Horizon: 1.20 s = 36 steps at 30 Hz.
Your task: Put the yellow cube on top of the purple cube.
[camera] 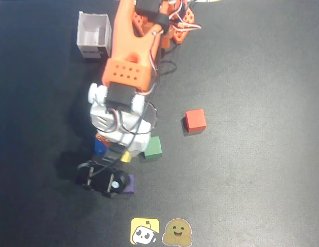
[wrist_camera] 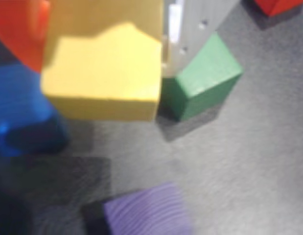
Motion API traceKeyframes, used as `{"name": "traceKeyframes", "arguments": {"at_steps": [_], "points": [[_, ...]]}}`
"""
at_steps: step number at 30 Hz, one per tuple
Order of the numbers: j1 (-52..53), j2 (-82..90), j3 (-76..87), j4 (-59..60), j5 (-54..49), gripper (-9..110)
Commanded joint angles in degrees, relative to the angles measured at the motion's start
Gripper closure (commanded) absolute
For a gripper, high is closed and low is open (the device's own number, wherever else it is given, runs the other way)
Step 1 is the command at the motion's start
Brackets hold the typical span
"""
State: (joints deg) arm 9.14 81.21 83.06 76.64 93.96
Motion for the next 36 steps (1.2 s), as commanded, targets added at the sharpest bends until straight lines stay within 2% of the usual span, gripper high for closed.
{"name": "traceKeyframes", "arguments": {"at_steps": [1, 2, 12, 23, 36], "points": [[0.1, 4.3, -1.3, -3.2, -6.2, 96], [0.1, 4.6, -1.1, -4.6, -8.9, 96], [0.3, 2.8, -0.2, -3.0, -12.4, 96], [0.3, 1.9, 1.1, -2.3, -12.8, 96], [0.3, -4.4, -7.6, -2.6, -12.7, 96]]}}
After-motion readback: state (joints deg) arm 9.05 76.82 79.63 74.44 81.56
